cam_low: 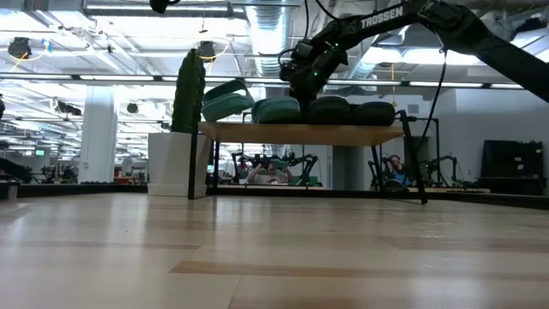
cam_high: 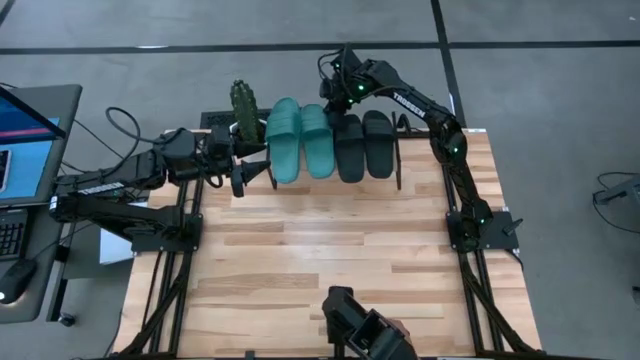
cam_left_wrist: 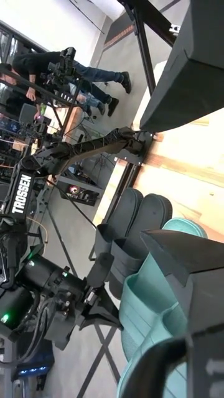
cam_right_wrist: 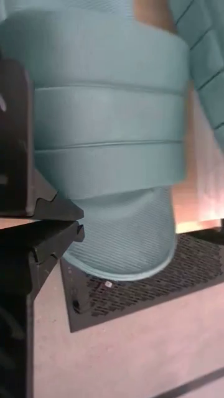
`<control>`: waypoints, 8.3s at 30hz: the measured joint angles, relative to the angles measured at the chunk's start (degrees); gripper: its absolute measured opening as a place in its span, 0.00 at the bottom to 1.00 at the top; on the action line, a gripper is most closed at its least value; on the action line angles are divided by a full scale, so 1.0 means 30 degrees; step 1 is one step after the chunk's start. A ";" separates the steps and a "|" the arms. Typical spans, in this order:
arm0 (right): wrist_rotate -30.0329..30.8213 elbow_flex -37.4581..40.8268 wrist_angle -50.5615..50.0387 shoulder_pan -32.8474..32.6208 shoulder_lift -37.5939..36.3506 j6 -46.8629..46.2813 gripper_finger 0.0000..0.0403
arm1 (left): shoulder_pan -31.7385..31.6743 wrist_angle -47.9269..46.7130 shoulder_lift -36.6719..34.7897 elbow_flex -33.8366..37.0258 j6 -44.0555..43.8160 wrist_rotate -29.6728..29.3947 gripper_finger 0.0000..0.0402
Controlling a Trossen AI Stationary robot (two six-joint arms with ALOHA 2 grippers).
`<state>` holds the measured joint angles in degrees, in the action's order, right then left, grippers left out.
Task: Pick and place slides into the shelf
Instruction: Adjust the slippers on the shelf
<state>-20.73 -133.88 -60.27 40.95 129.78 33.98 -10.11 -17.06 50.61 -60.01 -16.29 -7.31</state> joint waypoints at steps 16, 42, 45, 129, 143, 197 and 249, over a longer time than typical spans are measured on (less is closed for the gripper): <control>0.0523 -0.0023 -0.2550 -0.0023 -0.0378 0.0683 0.00 | 0.0000 -0.0109 0.0000 -0.0015 0.0038 0.0007 0.64; 0.1426 -0.0197 -0.1247 -0.0270 -0.1326 0.1324 0.00 | 0.0000 -0.0707 -0.0007 -0.0015 0.0225 -0.0291 0.64; 0.1357 -0.0189 -0.1252 -0.0284 -0.1326 0.1399 0.00 | 0.0000 -0.0707 -0.0007 -0.0015 0.0225 -0.0291 0.64; -0.0936 0.0028 -0.3663 -0.1324 -0.3198 0.1703 0.00 | 0.0000 -0.1020 -0.0007 -0.0015 0.0036 -0.0692 0.64; -0.0520 0.0029 -0.0961 -0.4418 -0.2868 0.1848 0.00 | 0.0000 -0.1115 0.0000 -0.0015 0.0043 -0.0707 0.64; 0.2969 -0.0317 0.5185 -0.4469 -0.1617 0.0810 0.00 | 0.0015 -0.2208 0.0000 -0.0007 -0.0139 -0.0692 0.64; 1.0060 -0.0342 -0.7743 -0.6684 -0.5563 -0.7337 0.16 | 0.0015 -0.4401 -0.0007 -0.0007 0.3495 -0.0699 0.64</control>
<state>9.45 -134.91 -83.50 20.90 113.09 11.97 -10.07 -30.26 50.59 -60.03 -5.81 -9.41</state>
